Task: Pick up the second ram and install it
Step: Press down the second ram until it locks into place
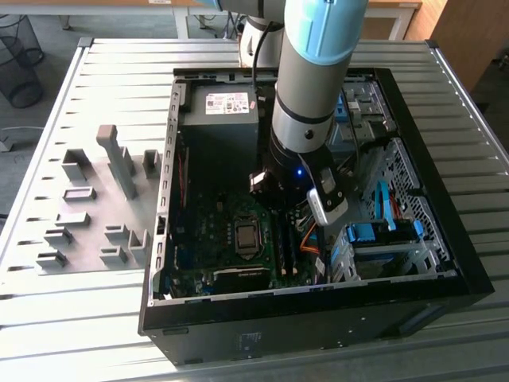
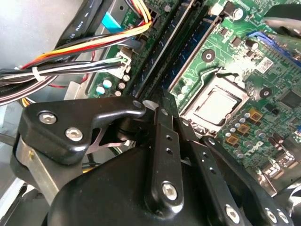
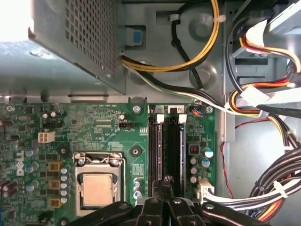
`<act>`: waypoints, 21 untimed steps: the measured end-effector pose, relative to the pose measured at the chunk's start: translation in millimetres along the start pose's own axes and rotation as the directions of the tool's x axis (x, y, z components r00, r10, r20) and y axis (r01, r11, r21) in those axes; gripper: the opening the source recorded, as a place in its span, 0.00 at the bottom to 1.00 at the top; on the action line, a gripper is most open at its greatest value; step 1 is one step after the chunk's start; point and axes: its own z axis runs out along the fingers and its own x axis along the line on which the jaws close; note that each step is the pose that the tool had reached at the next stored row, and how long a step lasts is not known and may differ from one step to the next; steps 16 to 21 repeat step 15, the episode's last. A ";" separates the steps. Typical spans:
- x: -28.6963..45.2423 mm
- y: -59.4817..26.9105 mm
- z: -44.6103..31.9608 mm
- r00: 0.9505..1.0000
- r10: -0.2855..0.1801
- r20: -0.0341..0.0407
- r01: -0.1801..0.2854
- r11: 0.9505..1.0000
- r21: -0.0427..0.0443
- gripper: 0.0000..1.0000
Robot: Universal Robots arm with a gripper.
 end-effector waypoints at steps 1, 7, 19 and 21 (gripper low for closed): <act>0.1 -0.2 -0.4 1.000 0.000 0.000 0.000 1.000 0.000 0.10; 0.3 0.5 -13.3 1.000 0.000 -0.001 0.000 1.000 -0.002 0.10; 0.4 0.4 -14.3 1.000 0.000 -0.002 0.000 1.000 -0.002 0.10; 0.4 0.4 -14.3 1.000 0.000 -0.002 0.000 1.000 -0.002 0.10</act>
